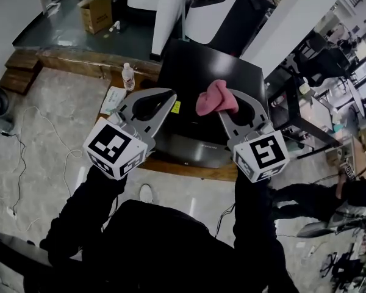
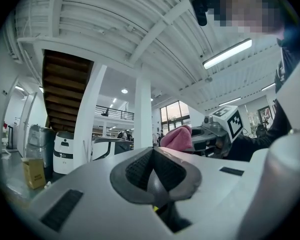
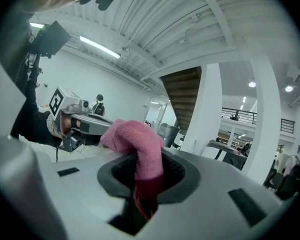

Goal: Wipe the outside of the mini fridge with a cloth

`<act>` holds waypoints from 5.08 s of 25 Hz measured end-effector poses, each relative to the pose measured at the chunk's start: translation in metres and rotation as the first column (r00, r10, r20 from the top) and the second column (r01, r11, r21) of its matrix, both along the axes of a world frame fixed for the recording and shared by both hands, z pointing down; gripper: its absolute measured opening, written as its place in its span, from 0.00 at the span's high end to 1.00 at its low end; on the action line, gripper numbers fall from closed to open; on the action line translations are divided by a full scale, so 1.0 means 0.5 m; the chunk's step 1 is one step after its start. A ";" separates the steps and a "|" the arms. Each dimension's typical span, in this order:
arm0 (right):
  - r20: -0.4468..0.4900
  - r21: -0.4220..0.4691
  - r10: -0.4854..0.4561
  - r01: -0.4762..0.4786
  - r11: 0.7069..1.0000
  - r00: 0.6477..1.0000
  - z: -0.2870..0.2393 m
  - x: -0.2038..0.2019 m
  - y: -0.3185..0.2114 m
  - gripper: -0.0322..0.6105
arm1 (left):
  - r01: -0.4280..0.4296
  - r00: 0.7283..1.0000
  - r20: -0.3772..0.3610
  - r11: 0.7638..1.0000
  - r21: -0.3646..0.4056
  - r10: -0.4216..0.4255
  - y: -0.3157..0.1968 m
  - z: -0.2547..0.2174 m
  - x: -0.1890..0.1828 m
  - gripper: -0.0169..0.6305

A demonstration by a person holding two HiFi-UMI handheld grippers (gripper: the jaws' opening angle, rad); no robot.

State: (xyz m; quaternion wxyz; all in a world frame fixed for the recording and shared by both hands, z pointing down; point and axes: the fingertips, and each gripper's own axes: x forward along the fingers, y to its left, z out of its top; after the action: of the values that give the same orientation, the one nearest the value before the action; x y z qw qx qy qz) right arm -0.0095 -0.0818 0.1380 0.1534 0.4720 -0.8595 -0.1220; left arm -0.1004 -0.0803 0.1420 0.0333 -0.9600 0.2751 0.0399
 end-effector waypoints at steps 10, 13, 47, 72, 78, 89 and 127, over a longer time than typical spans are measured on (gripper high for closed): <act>-0.129 -0.149 -0.015 -0.004 0.989 0.992 -0.010 0.003 -0.371 0.82 | 0.052 0.999 0.012 0.999 -0.001 -0.052 -0.286 -0.006 0.004 0.96; -0.171 -0.246 -0.012 -0.030 0.969 0.985 0.040 0.014 -0.474 0.82 | 0.081 0.996 0.021 0.997 -0.006 -0.081 -0.345 0.007 0.020 0.96; -0.431 -0.706 -0.262 -0.142 0.693 0.863 0.310 -0.051 -0.585 0.85 | 0.105 0.993 0.071 0.990 -0.095 -0.099 -0.411 0.151 -0.020 0.96; -0.496 -0.772 -0.607 0.004 0.635 0.621 0.305 -0.131 -0.099 0.85 | 0.263 0.953 0.161 0.964 -0.021 -0.257 -0.151 0.095 -0.026 0.96; -0.376 -0.824 -0.635 0.070 0.562 0.675 0.292 -0.123 -0.086 0.84 | 0.209 0.967 0.148 0.978 0.004 -0.207 -0.156 0.070 0.003 0.96; -0.596 -0.522 -0.238 -0.145 0.841 0.767 0.219 0.143 -0.237 0.84 | 0.029 0.997 0.068 0.999 0.043 -0.032 -0.183 0.022 0.155 0.96; -0.828 -0.300 -0.211 -0.092 0.949 0.520 0.293 0.627 -0.490 0.86 | 0.259 0.964 0.072 0.966 -0.020 -0.257 -0.219 0.060 0.664 0.96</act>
State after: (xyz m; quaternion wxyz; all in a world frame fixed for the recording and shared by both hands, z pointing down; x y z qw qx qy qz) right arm 0.3040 -0.3269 0.2846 0.6207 0.2916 -0.6976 -0.2072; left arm 0.2316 -0.1897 0.1718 0.0337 -0.9173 0.3968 -0.0020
